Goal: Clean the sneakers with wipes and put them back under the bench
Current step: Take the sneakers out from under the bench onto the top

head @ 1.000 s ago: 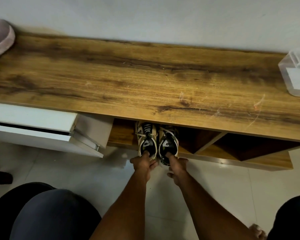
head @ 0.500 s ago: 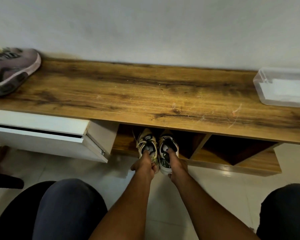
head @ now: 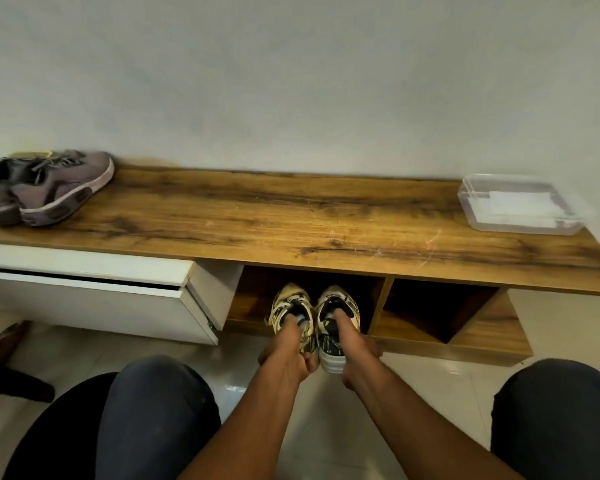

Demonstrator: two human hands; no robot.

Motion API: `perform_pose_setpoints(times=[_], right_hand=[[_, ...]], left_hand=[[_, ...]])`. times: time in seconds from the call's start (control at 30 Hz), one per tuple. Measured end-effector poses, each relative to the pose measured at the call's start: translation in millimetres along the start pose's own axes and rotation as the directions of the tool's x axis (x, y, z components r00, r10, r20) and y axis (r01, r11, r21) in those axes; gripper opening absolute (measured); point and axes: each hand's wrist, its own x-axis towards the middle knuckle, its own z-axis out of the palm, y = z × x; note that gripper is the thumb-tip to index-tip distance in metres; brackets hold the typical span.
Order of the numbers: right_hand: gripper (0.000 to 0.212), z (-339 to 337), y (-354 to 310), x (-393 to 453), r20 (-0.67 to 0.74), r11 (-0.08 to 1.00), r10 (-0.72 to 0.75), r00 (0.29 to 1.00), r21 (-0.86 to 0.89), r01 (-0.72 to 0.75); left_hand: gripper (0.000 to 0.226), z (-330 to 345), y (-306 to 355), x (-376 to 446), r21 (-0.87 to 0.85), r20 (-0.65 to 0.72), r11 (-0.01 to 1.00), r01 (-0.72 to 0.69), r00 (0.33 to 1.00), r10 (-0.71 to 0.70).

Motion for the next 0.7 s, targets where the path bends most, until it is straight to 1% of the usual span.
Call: perform_pose_setpoints(times=[0.07, 0.17, 0.3, 0.37, 0.4, 0.47, 0.5, 0.6, 0.63, 0.7], right_hand=[[0.119, -15, -8, -39, 0.014, 0.999, -0.007, 1.0, 0.031, 0.006], [0.113, -37, -11, -62, 0.049, 1.0, -0.024, 0.999, 0.02, 0.023], [0.133, -62, -14, -77, 0.1, 0.998, -0.032, 0.995, 0.054, 0.027], [0.135, -75, -16, -86, 0.096, 0.995, -0.049, 0.994, 0.091, 0.041], [0.131, -82, -21, -97, 0.109, 0.993, -0.063, 0.992, 0.104, 0.052], [0.116, -92, -30, -122, 0.146, 0.992, -0.092, 0.985, 0.099, 0.078], [0.105, -96, -35, -135, 0.162, 0.992, -0.103, 0.981, 0.088, 0.089], [0.058, -114, -48, -167, 0.266, 0.993, -0.113, 0.957, 0.069, 0.098], [0.049, -121, -48, -176, 0.303, 0.991, -0.128, 0.944, 0.072, 0.111], [0.043, -129, -49, -189, 0.347, 0.991, -0.131, 0.929, 0.034, 0.127]], left_hand=[[0.068, -4, -6, -24, 0.013, 0.04, 1.0, 0.005, 0.999, -0.006], [0.068, -9, -16, -66, 0.043, 0.077, 0.999, -0.016, 0.997, 0.013], [0.064, -9, -25, -113, 0.057, 0.096, 0.997, -0.047, 0.995, 0.041], [0.064, -8, -28, -127, 0.054, 0.094, 0.995, -0.083, 0.993, 0.078], [0.066, -7, -29, -133, 0.052, 0.092, 0.993, -0.103, 0.991, 0.098], [0.073, -6, -29, -143, 0.044, 0.088, 0.99, -0.131, 0.988, 0.127], [0.074, -5, -27, -148, 0.039, 0.093, 0.991, -0.129, 0.988, 0.125], [0.066, -7, -22, -163, 0.03, 0.116, 0.991, -0.128, 0.985, 0.124], [0.062, -8, -22, -168, 0.035, 0.124, 0.992, -0.122, 0.985, 0.117], [0.057, -14, -26, -177, 0.06, 0.129, 0.991, -0.115, 0.986, 0.107]])
